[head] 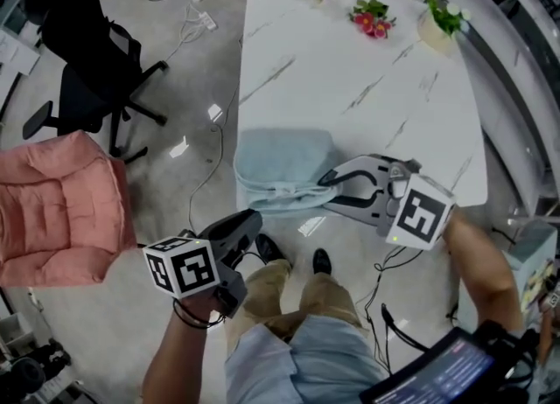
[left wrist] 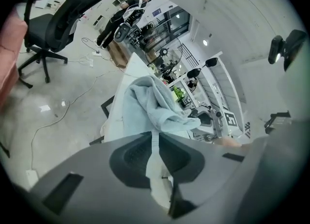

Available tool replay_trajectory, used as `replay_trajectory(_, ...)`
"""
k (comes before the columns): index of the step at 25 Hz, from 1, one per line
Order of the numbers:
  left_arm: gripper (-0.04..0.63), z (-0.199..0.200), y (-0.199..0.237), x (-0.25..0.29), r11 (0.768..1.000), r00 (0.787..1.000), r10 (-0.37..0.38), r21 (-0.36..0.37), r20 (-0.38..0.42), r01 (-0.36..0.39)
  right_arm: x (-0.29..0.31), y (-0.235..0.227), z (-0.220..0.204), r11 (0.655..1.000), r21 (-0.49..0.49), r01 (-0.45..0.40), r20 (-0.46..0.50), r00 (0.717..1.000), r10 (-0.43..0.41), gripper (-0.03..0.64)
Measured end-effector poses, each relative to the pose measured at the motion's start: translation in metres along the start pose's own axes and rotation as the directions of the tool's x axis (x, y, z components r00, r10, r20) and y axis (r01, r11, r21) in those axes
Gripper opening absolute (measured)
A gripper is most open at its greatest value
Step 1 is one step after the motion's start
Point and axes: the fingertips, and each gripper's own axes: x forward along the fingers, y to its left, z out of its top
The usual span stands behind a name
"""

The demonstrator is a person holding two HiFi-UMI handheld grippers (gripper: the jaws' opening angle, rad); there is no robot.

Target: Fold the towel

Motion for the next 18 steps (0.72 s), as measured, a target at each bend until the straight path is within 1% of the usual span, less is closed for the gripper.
replay_trajectory(2, 0.049, -0.007, -0.001, -0.001, 1.0, 1.0, 0.012, -0.008, 0.017, -0.012, -0.001, 0.007, -0.005, 1.0, -0.023, -0.009, -0.012, 1.0, 0.009, 0.094)
replay_trajectory(5, 0.049, -0.015, -0.005, 0.0, 1.0, 0.999, 0.026, -0.018, 0.043, -0.026, -0.001, 0.016, -0.016, 0.994, -0.103, -0.025, -0.046, 0.999, 0.021, 0.095)
replay_trajectory(8, 0.049, -0.026, -0.008, 0.002, 0.999, 0.998, 0.047, -0.021, 0.049, -0.046, 0.002, 0.018, -0.024, 0.986, -0.168, 0.0, -0.064, 0.998, -0.011, 0.097)
replay_trajectory(11, 0.049, -0.038, -0.008, 0.004, 0.998, 0.997, 0.049, -0.039, 0.064, -0.047, 0.01, 0.025, -0.031, 0.974, -0.228, 0.009, -0.088, 0.996, -0.03, 0.101)
replay_trajectory(13, 0.048, -0.044, -0.009, 0.004, 0.998, 0.996, 0.05, -0.048, 0.069, -0.047, 0.017, 0.029, -0.037, 0.969, -0.246, 0.012, -0.103, 0.994, -0.039, 0.104)
replay_trajectory(15, 0.046, -0.049, -0.01, 0.003, 0.997, 0.996, 0.054, -0.059, 0.069, -0.05, 0.024, 0.032, -0.043, 0.97, -0.243, 0.015, -0.113, 0.993, -0.043, 0.109)
replay_trajectory(18, 0.044, -0.055, -0.012, 0.005, 0.996, 0.995, 0.052, -0.08, 0.085, -0.045, 0.033, 0.039, -0.055, 0.968, -0.249, -0.007, -0.142, 0.99, -0.029, 0.126)
